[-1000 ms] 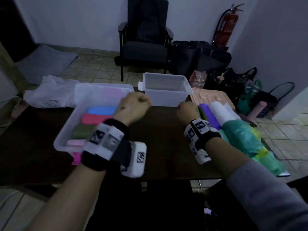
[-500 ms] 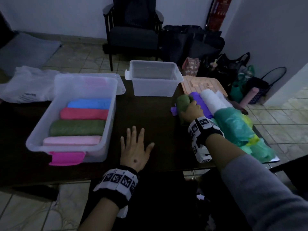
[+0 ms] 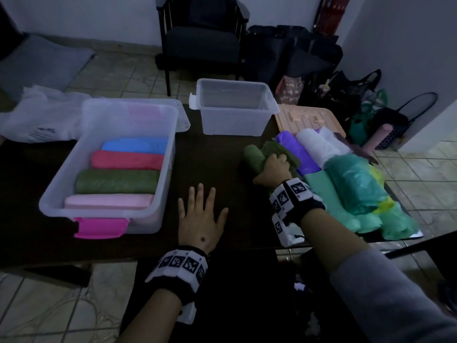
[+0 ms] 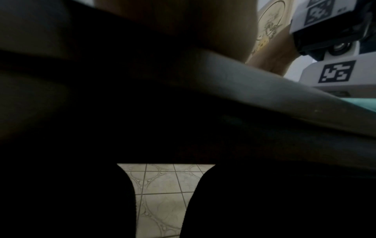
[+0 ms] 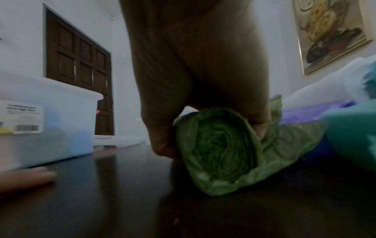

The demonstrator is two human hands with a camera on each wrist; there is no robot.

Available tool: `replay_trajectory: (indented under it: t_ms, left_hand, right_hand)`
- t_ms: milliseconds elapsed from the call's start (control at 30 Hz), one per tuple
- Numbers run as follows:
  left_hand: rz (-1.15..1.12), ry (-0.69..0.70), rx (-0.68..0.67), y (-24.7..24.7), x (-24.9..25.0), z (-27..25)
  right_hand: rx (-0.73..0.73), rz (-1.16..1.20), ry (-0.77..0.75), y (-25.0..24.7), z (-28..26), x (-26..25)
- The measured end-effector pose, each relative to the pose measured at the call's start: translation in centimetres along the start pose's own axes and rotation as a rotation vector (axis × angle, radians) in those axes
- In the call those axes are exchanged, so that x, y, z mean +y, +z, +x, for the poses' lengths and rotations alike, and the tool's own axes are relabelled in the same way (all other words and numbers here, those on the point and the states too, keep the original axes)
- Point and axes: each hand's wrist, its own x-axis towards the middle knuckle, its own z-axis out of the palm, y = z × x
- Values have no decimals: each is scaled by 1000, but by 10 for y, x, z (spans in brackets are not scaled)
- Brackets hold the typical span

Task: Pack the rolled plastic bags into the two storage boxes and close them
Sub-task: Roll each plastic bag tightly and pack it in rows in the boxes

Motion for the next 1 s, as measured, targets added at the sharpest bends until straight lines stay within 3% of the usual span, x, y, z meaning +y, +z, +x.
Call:
replay_trajectory:
  t_ms: [167,333,400,533,633,900,1000]
  left_hand:
    - [-3,2,16,3,-1,1]
    - [-38,-17,17,2,0,1]
    - [-133,-25,25,-1,0,1]
    - [-530,-118,58,-15,-1,4]
    - [-613,-190,83,-28,-5,12]
    - [-788,-368,-116,-52,-3,47]
    - [-745,-378,-204,-53,4,51]
  right_hand:
    - [-9,5,-48,7,-10,-7]
    - [7,49,-223,15,-27,-15]
    - [-60,7,-299,16,-33,-20]
    - [-194,-166,-418,22,-51,-28]
    - [-229,-295,-503,29,-68,-29]
    - [-119,-390,-680,43,-99,-16]
    - [-116,-372,-713,45,-102,-12]
